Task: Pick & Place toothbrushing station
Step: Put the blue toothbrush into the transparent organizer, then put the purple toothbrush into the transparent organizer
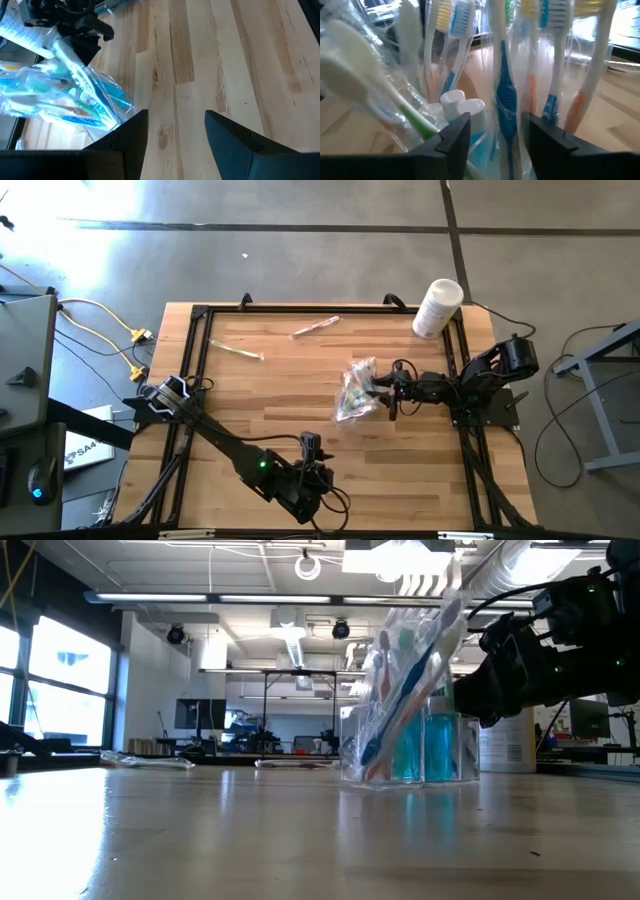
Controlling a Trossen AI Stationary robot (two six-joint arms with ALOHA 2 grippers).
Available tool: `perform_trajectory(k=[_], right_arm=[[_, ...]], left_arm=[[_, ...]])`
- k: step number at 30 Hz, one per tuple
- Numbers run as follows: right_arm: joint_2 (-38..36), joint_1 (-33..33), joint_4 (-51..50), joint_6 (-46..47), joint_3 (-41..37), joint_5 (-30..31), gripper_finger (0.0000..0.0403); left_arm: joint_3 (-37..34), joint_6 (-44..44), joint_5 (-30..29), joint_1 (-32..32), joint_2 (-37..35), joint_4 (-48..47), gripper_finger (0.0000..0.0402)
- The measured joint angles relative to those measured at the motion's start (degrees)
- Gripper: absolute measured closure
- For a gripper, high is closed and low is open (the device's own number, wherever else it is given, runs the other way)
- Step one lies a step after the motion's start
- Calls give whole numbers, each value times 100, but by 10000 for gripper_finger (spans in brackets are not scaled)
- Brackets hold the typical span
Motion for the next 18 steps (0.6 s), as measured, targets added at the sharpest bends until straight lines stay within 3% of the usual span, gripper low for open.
perform_trajectory(k=[4, 13, 18], right_arm=[[-106, 42, -89, -24, -1, 121, 223], [-528, 402, -232, -497, -9, 591, 240], [-817, 633, -903, -531, -9, 1259, 248]], left_arm=[[0, -4, 0, 0, 0, -7, 215], [0, -34, 0, 0, 0, -125, 215], [0, -65, 0, 0, 0, -141, 215]])
